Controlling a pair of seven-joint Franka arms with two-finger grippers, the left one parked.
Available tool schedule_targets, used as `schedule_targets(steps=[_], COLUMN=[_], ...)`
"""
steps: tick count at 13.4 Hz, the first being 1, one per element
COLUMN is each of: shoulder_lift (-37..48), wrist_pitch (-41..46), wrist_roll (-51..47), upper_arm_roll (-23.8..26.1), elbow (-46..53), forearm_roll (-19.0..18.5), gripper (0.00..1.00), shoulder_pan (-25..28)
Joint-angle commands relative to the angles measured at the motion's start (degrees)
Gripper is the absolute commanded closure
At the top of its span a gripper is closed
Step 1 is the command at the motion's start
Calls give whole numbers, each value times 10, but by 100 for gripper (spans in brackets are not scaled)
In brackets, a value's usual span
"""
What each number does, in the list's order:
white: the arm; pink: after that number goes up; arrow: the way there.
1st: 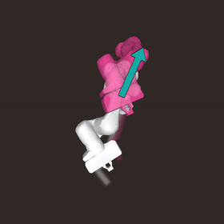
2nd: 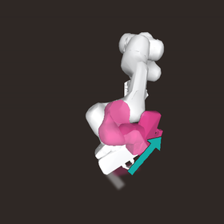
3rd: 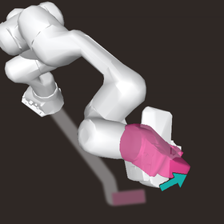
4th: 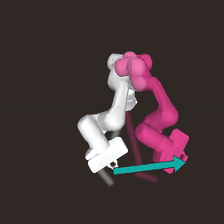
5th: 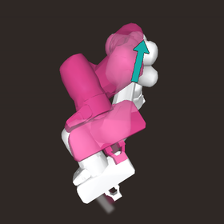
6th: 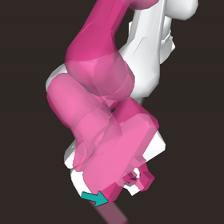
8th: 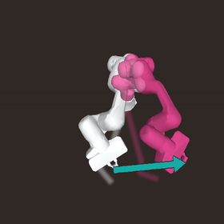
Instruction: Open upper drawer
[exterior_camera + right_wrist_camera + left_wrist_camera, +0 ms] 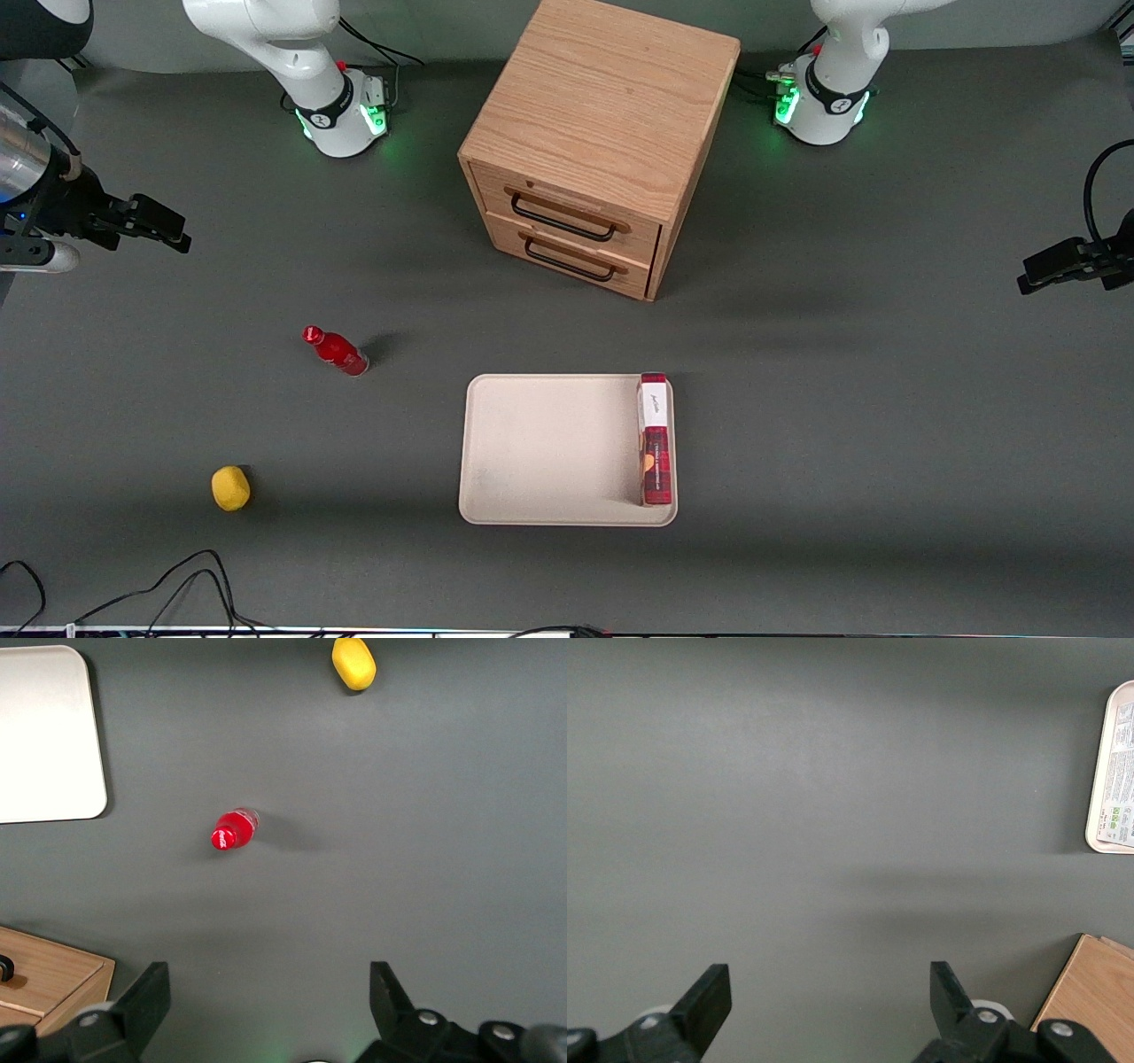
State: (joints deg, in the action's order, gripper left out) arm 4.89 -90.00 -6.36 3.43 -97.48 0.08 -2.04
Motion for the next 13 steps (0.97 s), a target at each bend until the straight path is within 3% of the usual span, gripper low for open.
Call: schedule_targets(steps=[1,13], shoulder_lift=[-2,-16], wrist_pitch=[1,3], wrist_roll=[-7,-4], upper_arm_roll=[-1,17], elbow=[4,52], forearm_roll=[1,10], gripper=[0,0], shoulder_pan=[0,12])
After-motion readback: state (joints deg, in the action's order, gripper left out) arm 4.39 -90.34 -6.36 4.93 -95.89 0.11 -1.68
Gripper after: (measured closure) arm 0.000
